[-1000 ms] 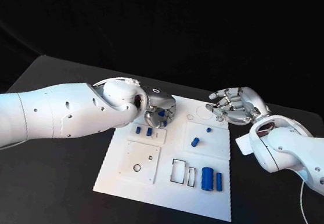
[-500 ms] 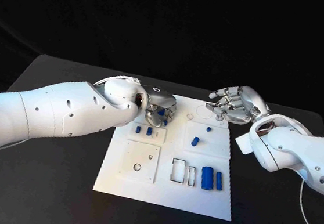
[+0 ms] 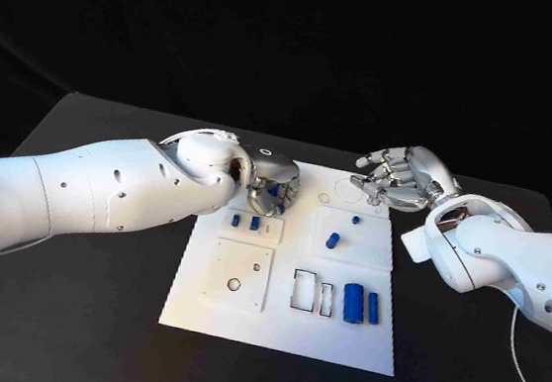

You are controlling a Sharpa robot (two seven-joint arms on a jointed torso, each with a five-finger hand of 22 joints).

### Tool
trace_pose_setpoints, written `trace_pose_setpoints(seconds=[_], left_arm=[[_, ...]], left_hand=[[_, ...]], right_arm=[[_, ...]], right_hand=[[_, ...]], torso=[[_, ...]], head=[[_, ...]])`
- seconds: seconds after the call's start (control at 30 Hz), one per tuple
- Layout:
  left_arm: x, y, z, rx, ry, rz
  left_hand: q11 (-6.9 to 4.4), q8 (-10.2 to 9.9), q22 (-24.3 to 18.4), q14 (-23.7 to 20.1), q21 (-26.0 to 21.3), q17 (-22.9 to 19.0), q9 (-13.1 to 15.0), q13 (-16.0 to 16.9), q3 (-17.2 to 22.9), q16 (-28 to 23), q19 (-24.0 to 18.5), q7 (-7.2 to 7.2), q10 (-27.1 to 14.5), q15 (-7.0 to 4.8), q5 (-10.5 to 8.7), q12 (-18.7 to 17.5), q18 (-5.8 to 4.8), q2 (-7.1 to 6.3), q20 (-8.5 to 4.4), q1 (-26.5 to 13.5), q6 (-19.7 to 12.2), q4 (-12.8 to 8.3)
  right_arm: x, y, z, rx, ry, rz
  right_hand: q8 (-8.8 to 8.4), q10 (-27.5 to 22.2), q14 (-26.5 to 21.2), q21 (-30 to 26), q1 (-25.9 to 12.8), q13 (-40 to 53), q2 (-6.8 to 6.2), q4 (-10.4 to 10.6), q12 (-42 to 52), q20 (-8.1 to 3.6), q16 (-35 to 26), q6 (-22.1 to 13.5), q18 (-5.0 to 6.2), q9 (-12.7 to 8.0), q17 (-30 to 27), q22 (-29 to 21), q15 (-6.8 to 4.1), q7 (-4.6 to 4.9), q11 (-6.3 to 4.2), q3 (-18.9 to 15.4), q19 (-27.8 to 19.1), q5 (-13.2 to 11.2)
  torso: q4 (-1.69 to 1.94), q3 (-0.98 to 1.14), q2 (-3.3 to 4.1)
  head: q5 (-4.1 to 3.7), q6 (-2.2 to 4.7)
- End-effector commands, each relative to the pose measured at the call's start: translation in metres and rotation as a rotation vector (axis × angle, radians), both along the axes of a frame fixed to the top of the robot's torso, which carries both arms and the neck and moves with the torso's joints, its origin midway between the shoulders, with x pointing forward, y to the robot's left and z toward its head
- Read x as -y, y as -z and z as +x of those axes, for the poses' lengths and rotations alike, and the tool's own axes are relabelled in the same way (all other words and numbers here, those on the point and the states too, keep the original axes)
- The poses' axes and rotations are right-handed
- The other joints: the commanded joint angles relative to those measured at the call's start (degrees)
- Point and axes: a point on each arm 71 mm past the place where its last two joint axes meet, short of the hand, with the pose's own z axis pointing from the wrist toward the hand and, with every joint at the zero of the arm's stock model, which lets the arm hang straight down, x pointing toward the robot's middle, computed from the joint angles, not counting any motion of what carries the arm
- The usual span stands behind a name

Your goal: Assemble the parts on the task board

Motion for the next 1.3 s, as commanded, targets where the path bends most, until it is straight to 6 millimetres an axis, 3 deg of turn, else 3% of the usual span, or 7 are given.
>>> trace_pose_setpoints(seconds=[0.03,0.63,0.9,1.3], left_arm=[[-0.002,0.006,-0.001,-0.019,-0.004,0.013],[-0.016,-0.015,-0.007,0.043,-0.006,-0.107],[-0.033,-0.023,-0.014,0.044,-0.021,-0.144],[-0.064,-0.020,-0.013,0.007,-0.084,-0.121]], left_hand=[[0.22,-0.3,5.9,0.5,0.4,-0.2,-0.1,-0.3,0.1,0.1,0.4,0.09,0.5,0.09,0.47,-0.8,-0.56,0.26,-0.06,-0.3,-0.1,-0.4],[0.21,-0.3,6.2,1.2,1.8,0.0,0.1,-0.6,0.2,0.3,1.2,0.15,2.1,0.03,1.35,-2.7,-0.77,0.22,-0.10,-0.5,0.4,-0.9],[0.20,-0.3,6.1,1.3,1.9,-0.3,0.2,-0.7,0.1,0.2,1.3,0.11,2.3,0.01,1.31,-3.1,-0.77,0.02,-0.12,-0.7,0.5,-0.9],[0.16,-0.2,6.1,1.2,1.6,-0.5,0.2,-0.7,0.0,0.1,1.2,0.06,2.6,-0.02,1.25,-3.3,-0.72,-0.06,-0.13,-0.8,0.6,-0.8]], right_arm=[[-0.002,0.000,-0.001,0.007,-0.020,-0.005],[-0.001,0.000,0.000,0.011,-0.015,-0.006],[0.001,0.000,0.001,0.011,-0.012,-0.008],[0.003,0.000,0.001,0.010,-0.010,-0.009]], right_hand=[[0.33,-0.2,0.2,-0.4,-0.4,0.0,0.25,-0.4,-0.2,0.01,-0.2,-0.3,0.22,0.0,0.0,0.0,0.14,0.13,0.08,-0.1,0.4,0.4],[0.35,-0.2,0.2,-0.4,-0.4,-0.1,0.32,-0.5,-0.2,0.01,-0.3,-0.3,0.22,0.0,0.1,-0.1,0.13,0.11,0.07,0.0,0.5,0.4],[0.36,-0.2,0.2,-0.4,-0.3,-0.1,0.34,-0.5,-0.2,0.01,-0.4,-0.2,0.22,0.1,0.2,-0.1,0.13,0.11,0.07,0.1,0.5,0.4],[0.36,-0.2,0.2,-0.4,-0.3,-0.1,0.34,-0.5,-0.2,0.01,-0.4,-0.2,0.22,0.1,0.2,-0.1,0.13,0.11,0.07,0.1,0.5,0.4]], torso=[[0.01,-0.01,-0.01],[0.12,0.02,-0.17],[0.15,-0.04,-0.15],[0.24,-0.08,-0.13]], head=[[-0.03,0.02],[0.40,0.45],[0.53,0.59],[0.50,0.51]])
